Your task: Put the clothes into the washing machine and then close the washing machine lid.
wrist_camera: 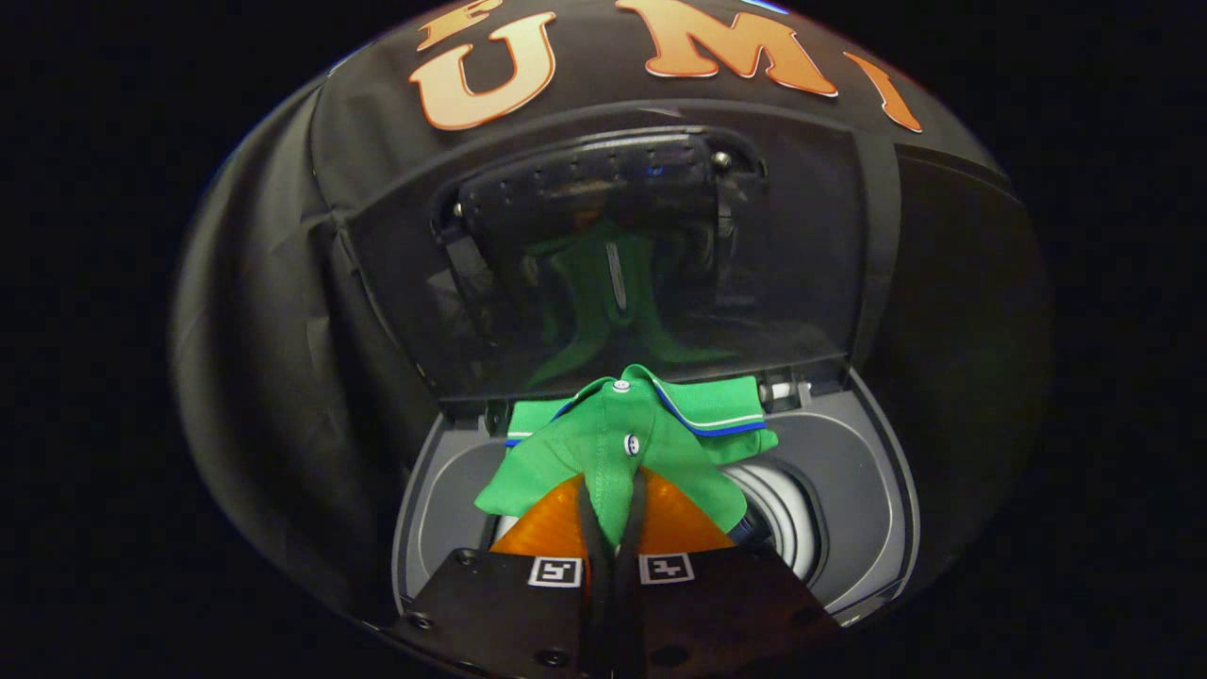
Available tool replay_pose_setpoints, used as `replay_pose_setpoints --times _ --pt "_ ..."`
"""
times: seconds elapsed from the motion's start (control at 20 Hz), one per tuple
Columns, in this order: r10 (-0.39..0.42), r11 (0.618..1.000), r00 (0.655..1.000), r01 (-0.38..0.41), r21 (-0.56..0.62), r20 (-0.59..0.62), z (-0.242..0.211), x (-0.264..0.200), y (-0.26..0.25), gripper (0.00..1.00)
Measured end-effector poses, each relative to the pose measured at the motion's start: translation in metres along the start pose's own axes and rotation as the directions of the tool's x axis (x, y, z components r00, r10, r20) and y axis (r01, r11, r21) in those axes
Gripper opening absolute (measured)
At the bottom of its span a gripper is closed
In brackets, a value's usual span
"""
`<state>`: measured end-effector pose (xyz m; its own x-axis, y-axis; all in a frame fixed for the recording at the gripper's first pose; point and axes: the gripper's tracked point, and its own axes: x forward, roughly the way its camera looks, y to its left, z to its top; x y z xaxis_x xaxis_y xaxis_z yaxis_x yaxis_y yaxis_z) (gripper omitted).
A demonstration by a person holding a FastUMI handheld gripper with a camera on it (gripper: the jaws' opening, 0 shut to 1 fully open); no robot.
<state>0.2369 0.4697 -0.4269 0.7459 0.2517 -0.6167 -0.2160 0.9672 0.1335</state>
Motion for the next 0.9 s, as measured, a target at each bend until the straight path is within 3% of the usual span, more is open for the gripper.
replay_pose_setpoints --times 0.35,0.65,0.9 --pt "-0.008 0.998 0.98 0.019 0.054 -0.2 -0.064 0.022 -0.005 0.09" --pt "-0.026 0.993 0.922 0.07 0.099 -0.387 -0.095 0.045 -0.012 0.09" --pt "-0.048 0.986 0.888 0.114 0.118 -0.458 -0.108 0.06 -0.019 0.09"
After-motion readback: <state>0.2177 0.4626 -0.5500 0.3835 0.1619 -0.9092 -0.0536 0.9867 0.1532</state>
